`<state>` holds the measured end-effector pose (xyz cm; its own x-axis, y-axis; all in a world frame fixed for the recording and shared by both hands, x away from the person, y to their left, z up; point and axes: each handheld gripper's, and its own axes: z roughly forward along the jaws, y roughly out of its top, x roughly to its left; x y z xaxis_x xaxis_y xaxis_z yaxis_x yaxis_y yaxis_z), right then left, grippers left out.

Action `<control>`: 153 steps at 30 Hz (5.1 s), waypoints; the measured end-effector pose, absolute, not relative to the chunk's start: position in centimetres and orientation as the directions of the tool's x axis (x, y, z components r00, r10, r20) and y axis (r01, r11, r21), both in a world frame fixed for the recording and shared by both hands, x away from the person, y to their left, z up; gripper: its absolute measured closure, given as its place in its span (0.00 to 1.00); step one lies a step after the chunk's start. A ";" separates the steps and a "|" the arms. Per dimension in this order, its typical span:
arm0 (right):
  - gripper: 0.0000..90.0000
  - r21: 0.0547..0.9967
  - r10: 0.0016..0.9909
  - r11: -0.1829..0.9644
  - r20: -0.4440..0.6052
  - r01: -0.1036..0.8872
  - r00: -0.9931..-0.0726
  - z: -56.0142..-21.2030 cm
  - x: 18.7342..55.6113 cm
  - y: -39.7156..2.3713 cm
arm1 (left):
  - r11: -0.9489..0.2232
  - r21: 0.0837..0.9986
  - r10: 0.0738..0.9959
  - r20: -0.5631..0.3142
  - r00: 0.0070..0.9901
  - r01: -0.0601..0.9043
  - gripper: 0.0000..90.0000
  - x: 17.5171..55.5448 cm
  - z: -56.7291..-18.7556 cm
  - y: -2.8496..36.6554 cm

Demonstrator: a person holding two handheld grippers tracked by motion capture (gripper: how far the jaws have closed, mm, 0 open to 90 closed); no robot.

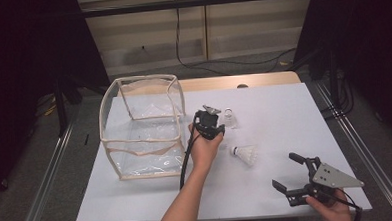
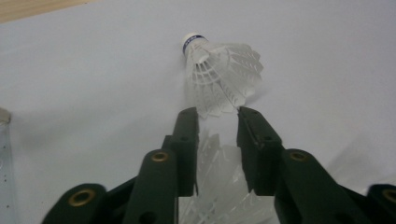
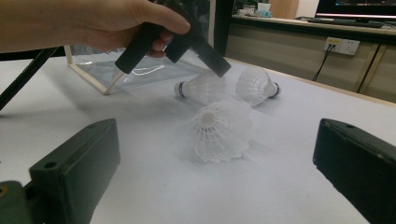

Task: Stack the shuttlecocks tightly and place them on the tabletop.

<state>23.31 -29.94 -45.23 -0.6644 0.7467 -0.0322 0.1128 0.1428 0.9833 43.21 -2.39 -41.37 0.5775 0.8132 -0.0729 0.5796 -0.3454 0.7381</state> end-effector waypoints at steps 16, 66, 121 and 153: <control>0.00 0.983 0.748 0.139 -0.027 0.117 -0.664 -45.2 23.2 -30.0 | -0.338 0.686 0.824 -0.115 0.555 0.644 0.88 43.5 -42.3 -2.5; 0.00 0.983 0.744 0.142 -0.027 0.118 -0.667 -45.3 23.2 -30.0 | -0.468 0.781 0.776 0.138 0.616 0.414 0.97 44.7 -42.5 -1.7; 0.00 0.982 0.742 0.150 -0.037 0.113 -0.669 -45.3 23.2 -29.9 | -0.505 0.760 0.736 0.131 0.665 0.409 0.96 44.5 -42.9 -1.7; 0.00 0.982 0.741 0.152 -0.037 0.113 -0.671 -45.3 23.2 -29.9 | -0.373 0.797 0.772 -0.017 0.635 0.474 0.72 44.3 -42.3 -1.8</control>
